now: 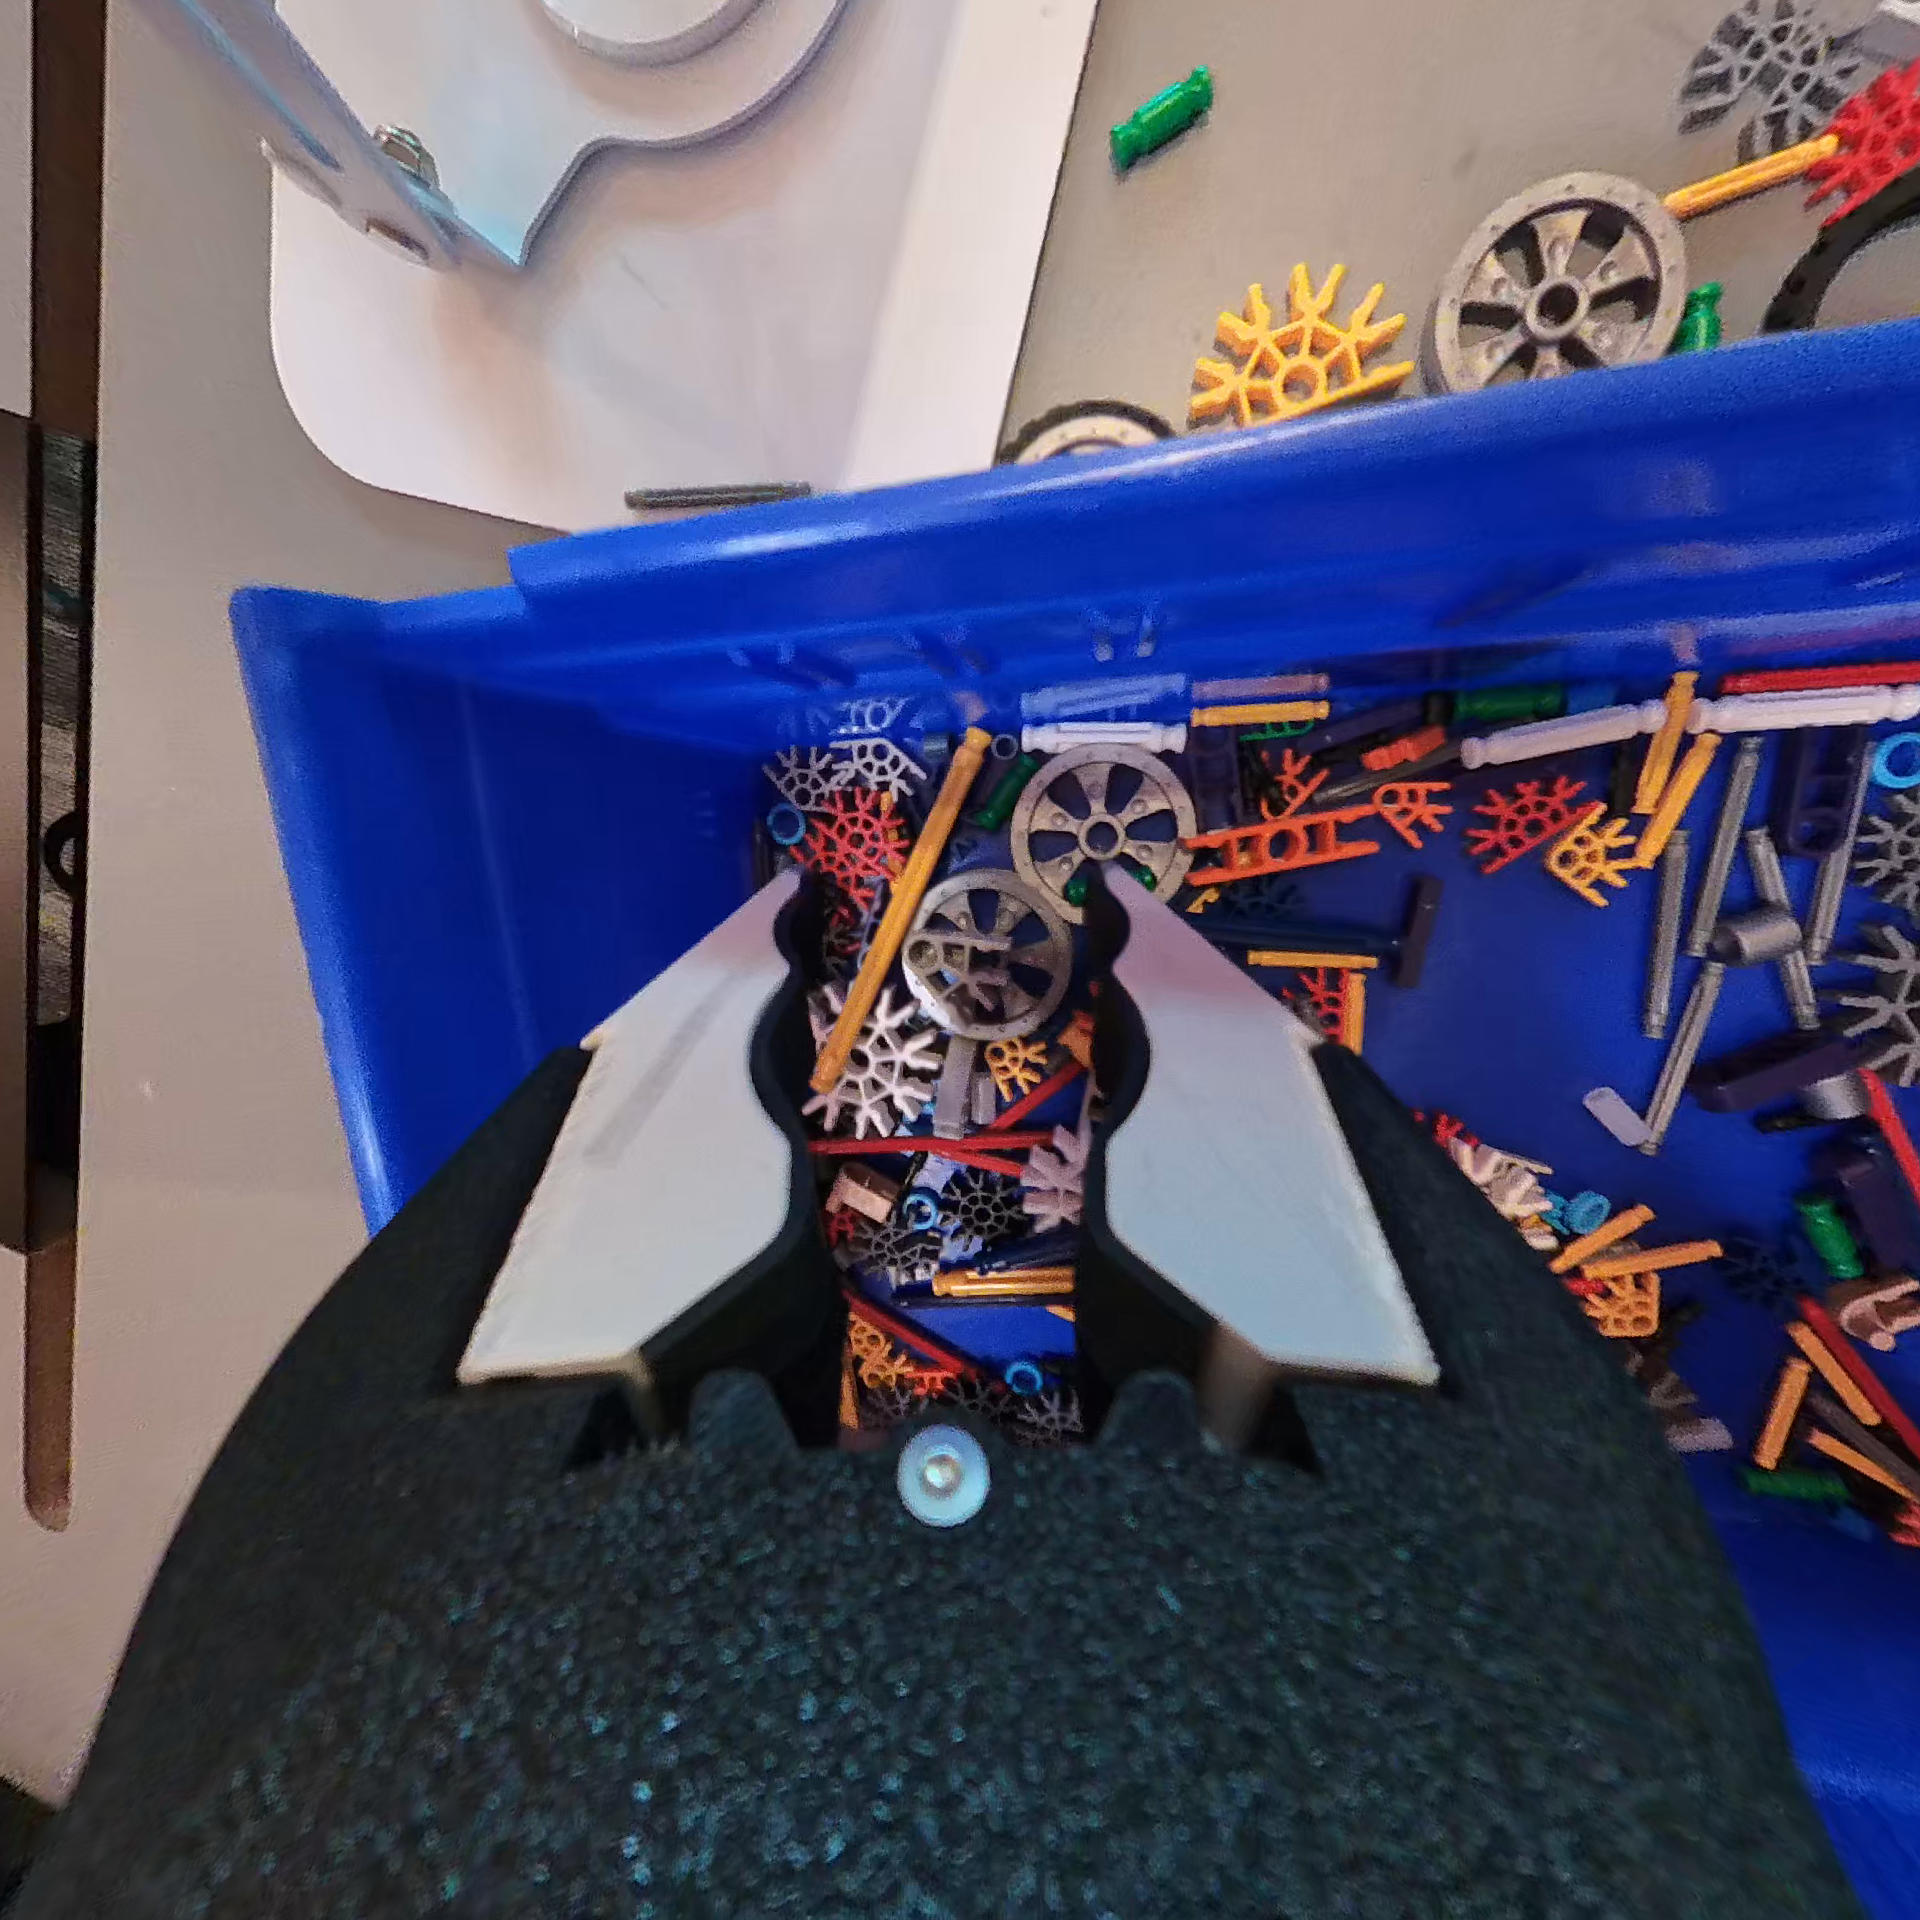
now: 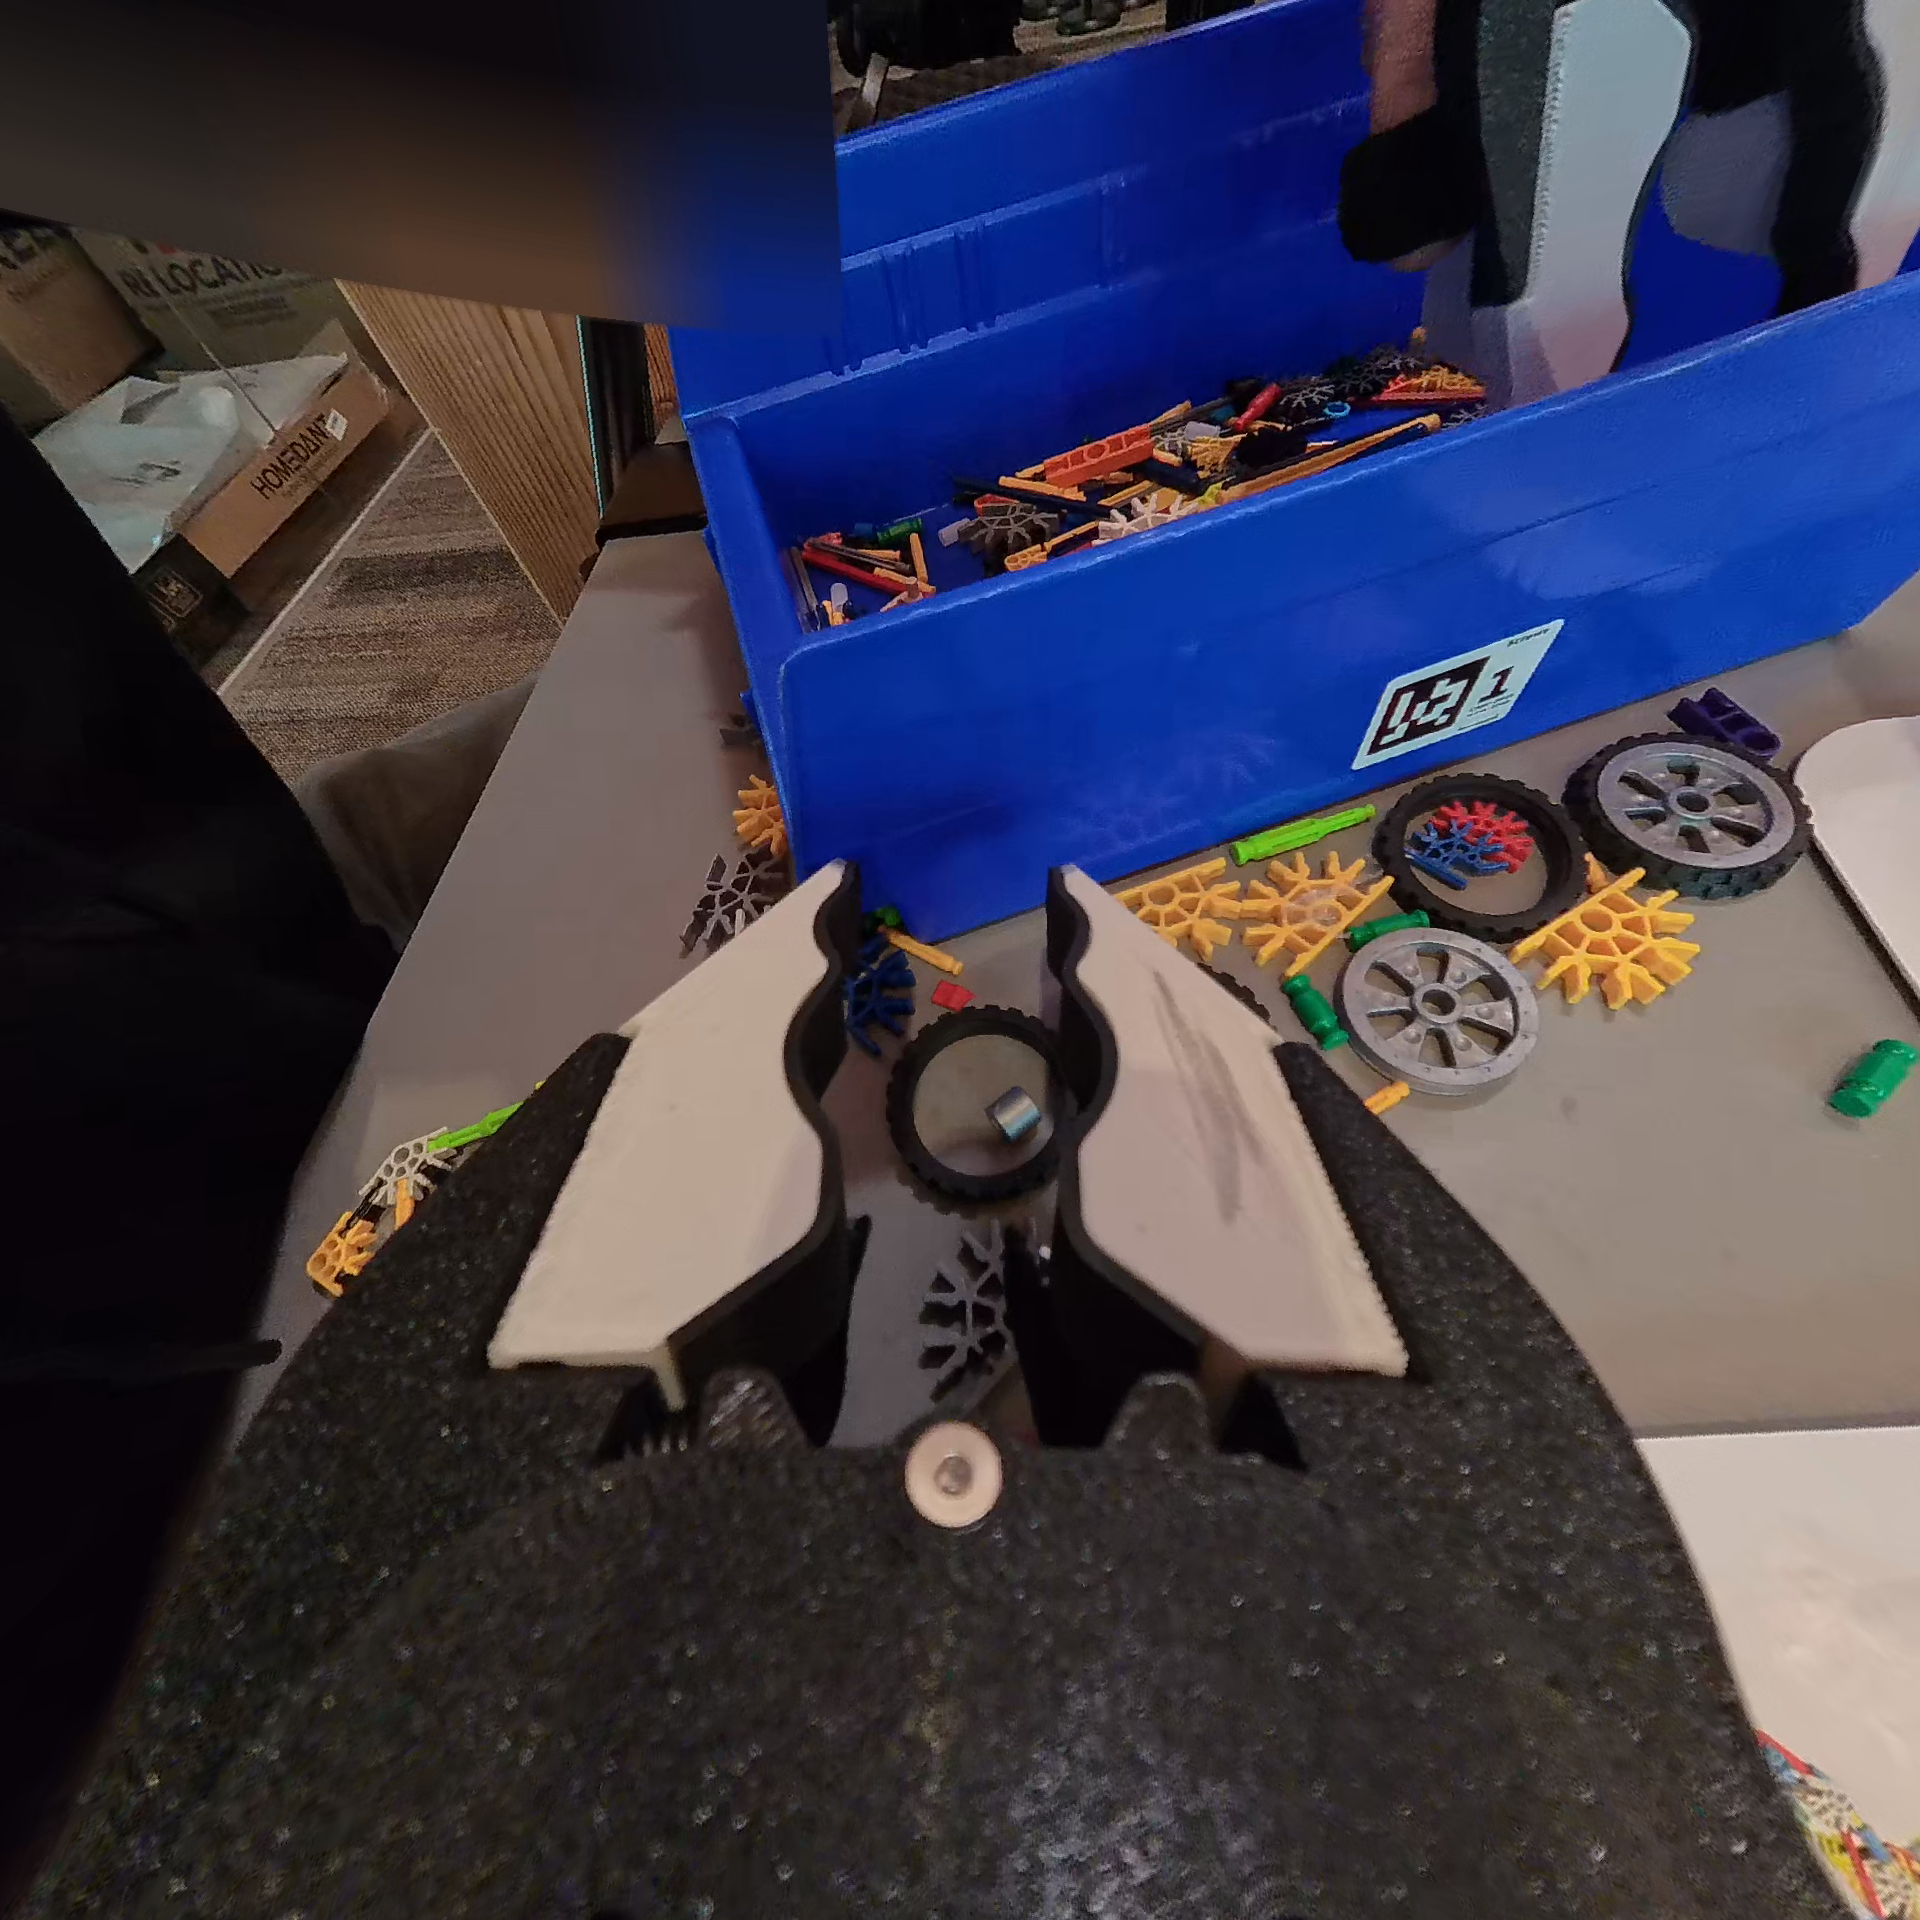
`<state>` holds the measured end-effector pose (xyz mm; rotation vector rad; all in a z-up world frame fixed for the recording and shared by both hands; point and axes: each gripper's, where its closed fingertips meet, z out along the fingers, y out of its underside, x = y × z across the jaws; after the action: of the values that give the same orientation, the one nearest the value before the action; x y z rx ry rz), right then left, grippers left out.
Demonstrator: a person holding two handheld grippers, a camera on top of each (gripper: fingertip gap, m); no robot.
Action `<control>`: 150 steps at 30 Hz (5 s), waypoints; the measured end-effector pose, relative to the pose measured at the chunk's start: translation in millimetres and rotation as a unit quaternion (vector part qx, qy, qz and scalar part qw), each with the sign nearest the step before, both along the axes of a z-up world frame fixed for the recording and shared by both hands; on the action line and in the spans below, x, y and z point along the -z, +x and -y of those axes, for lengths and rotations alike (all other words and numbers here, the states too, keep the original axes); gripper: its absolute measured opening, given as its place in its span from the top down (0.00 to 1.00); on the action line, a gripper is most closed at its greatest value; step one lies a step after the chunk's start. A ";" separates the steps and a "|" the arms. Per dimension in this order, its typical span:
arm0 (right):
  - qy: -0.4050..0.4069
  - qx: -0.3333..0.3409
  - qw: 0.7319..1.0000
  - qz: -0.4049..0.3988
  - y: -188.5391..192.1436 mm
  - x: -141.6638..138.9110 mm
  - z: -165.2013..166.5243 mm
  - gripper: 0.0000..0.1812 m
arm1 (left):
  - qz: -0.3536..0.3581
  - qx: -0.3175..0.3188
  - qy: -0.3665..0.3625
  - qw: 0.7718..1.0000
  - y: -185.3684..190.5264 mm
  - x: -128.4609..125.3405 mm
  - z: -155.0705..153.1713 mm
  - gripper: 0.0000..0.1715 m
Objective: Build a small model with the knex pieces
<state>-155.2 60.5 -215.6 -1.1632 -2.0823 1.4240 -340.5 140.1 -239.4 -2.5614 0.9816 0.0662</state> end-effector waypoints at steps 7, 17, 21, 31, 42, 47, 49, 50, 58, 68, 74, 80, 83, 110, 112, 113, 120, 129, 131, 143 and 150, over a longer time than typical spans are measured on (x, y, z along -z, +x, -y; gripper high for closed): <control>-0.001 0.000 1.000 0.000 0.0 0.1 0.0 0.81 | 0.003 0.006 -0.031 1.000 2.1 14.7 -2.0 0.76; 0.000 -0.001 1.000 0.001 0.1 0.5 0.2 0.81 | 0.011 0.009 -0.063 0.998 6.9 24.1 6.3 0.90; 0.000 -0.001 1.000 0.001 0.3 0.8 0.2 0.81 | 0.001 0.015 -0.085 0.996 6.1 24.9 16.8 0.95; 0.003 -0.005 1.000 0.003 1.4 1.8 0.9 0.81 | -0.035 0.052 -0.156 0.986 12.3 23.8 67.9 0.94; 0.002 -0.006 1.000 0.001 1.5 1.0 0.9 0.81 | -0.035 -0.007 -0.071 0.997 -20.2 -4.0 43.6 0.82; 0.003 -0.007 1.000 0.001 1.8 0.9 1.3 0.81 | -0.053 -0.020 -0.071 0.996 -28.6 6.7 36.8 0.72; 0.004 -0.007 1.000 0.000 1.8 0.5 1.4 0.81 | -0.059 -0.024 -0.079 0.995 -30.7 13.0 35.7 0.66; 0.005 -0.007 1.000 0.000 1.9 0.3 1.6 0.81 | -0.059 -0.025 -0.084 0.994 -30.7 16.0 36.1 0.66; 0.014 -0.010 1.000 -0.013 3.9 -7.7 5.6 0.81 | -0.010 -0.040 -0.117 0.992 -22.0 22.7 40.3 0.61; 0.027 -0.015 0.999 -0.020 5.9 -11.2 9.3 0.81 | 0.002 -0.027 -0.128 0.991 -4.8 21.1 47.5 0.66; 0.027 -0.015 0.999 -0.020 6.0 -11.3 9.9 0.81 | 0.004 -0.023 -0.126 0.992 1.9 21.7 50.7 0.67; 0.025 -0.016 0.999 -0.016 5.7 -9.1 10.2 0.81 | 0.007 -0.012 -0.128 0.992 8.8 22.9 56.4 0.72; 0.025 -0.017 0.999 -0.016 5.7 -8.5 10.4 0.81 | 0.006 -0.008 -0.128 0.992 11.4 22.8 57.9 0.74; 0.030 -0.018 0.999 -0.010 5.9 -4.0 10.3 0.81 | 0.036 0.025 -0.126 0.991 35.1 11.8 74.6 0.73; 0.030 -0.019 0.999 -0.009 5.9 -3.7 10.3 0.81 | 0.030 0.017 -0.118 0.992 28.0 7.0 74.3 0.70; 0.030 -0.019 0.999 -0.009 5.9 -3.6 10.3 0.81 | 0.027 0.012 -0.116 0.993 23.8 4.4 74.4 0.68; 0.030 -0.020 0.999 -0.008 6.1 -2.6 10.7 0.81 | -0.028 -0.028 -0.125 0.991 -14.9 -6.2 77.3 0.61; 0.028 -0.022 0.999 -0.008 6.5 -2.4 11.5 0.81 | -0.131 -0.066 -0.203 0.968 -68.5 5.5 88.0 0.60; 0.028 -0.022 0.999 -0.007 6.5 -2.3 11.3 0.81 | -0.139 -0.065 -0.227 0.962 -71.7 10.2 93.7 0.60; 0.026 -0.022 0.999 -0.003 6.2 0.5 11.2 0.81 | -0.133 -0.056 -0.236 0.961 -72.7 19.5 97.6 0.82; 0.024 -0.022 0.999 -0.001 5.9 2.2 10.7 0.81 | -0.123 -0.047 -0.227 0.965 -69.0 20.4 98.5 0.90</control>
<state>-149.4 49.7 -217.8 -1.1033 -2.1416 1.3848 -409.5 41.6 -259.8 -3.0787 1.0640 0.2111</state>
